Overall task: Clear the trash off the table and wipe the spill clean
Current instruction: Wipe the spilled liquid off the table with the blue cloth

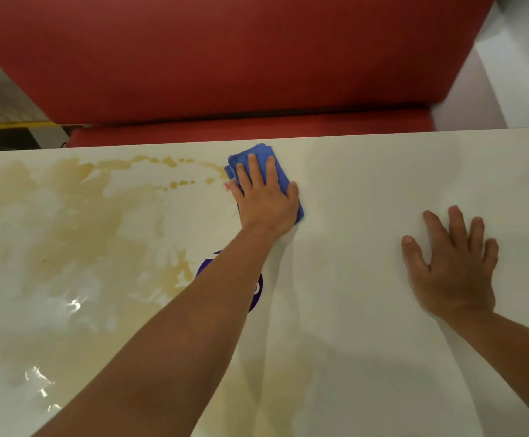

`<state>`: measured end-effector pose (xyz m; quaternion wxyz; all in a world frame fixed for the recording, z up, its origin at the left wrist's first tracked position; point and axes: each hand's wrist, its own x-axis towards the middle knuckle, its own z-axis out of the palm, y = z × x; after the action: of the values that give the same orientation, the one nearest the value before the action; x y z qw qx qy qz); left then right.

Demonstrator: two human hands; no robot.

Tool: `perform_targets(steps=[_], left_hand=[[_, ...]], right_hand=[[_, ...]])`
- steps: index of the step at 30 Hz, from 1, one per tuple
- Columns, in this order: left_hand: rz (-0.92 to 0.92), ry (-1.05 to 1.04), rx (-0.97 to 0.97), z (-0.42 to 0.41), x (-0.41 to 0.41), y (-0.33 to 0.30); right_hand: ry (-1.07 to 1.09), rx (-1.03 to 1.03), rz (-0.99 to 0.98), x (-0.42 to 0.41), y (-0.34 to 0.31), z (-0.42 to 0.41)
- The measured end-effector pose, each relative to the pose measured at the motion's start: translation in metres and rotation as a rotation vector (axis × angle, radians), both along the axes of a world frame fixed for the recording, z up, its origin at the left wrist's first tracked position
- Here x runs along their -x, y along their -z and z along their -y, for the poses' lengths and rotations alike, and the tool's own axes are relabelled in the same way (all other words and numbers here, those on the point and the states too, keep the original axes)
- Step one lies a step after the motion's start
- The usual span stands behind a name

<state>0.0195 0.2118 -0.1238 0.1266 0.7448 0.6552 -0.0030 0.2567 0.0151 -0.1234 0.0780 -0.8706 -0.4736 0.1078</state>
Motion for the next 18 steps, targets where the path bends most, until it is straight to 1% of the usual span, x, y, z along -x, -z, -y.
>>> perform_targets(steps=[3,8,10,13,15,18], left_hand=[[0.015,-0.012,0.002,0.031,0.000,0.000],[-0.024,0.037,-0.039,0.118,0.008,0.005],[-0.021,0.029,-0.026,0.130,0.009,0.009],[-0.055,0.022,-0.021,0.110,0.007,0.009],[-0.042,0.008,-0.015,0.079,0.007,0.008],[-0.017,-0.077,-0.015,0.022,0.014,0.005]], right_hand=[[-0.004,-0.003,0.011,0.002,-0.002,-0.001],[-0.004,0.010,0.018,-0.001,0.001,-0.001],[-0.004,0.009,0.028,-0.001,0.002,0.000],[0.004,0.009,0.017,-0.002,0.004,-0.002],[0.003,0.011,0.011,-0.002,0.005,-0.002],[0.006,0.004,0.014,-0.002,0.004,-0.001]])
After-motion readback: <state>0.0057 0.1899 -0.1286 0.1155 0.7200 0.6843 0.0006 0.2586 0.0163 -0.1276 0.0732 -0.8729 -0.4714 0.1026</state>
